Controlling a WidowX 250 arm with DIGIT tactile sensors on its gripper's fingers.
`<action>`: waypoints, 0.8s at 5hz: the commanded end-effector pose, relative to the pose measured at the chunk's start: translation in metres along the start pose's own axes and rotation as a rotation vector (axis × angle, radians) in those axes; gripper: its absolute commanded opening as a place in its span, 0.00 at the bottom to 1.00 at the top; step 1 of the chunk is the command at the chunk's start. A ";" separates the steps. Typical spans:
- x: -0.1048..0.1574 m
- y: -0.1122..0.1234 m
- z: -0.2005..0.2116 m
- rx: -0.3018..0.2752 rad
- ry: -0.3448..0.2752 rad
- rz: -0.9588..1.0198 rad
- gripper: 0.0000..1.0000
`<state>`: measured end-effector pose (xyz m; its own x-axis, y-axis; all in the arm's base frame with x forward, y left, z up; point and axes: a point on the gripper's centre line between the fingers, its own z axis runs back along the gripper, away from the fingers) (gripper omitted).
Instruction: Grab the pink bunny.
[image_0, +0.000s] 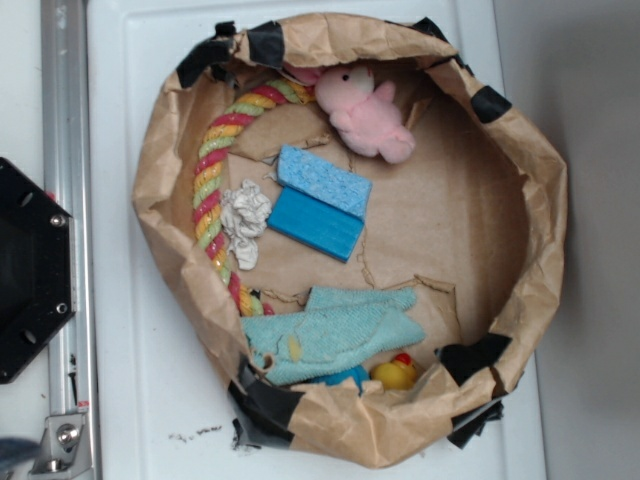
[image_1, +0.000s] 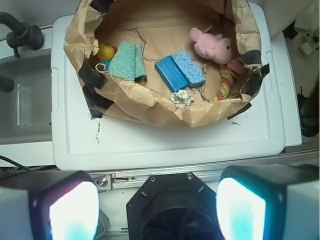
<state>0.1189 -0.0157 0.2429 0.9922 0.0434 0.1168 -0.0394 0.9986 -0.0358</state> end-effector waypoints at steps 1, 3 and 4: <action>0.000 0.000 0.000 0.000 0.000 0.000 1.00; 0.086 0.035 -0.086 -0.067 -0.025 -0.169 1.00; 0.109 0.037 -0.109 -0.034 -0.063 -0.277 1.00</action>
<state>0.2343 0.0281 0.1363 0.9644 -0.2119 0.1585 0.2192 0.9752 -0.0303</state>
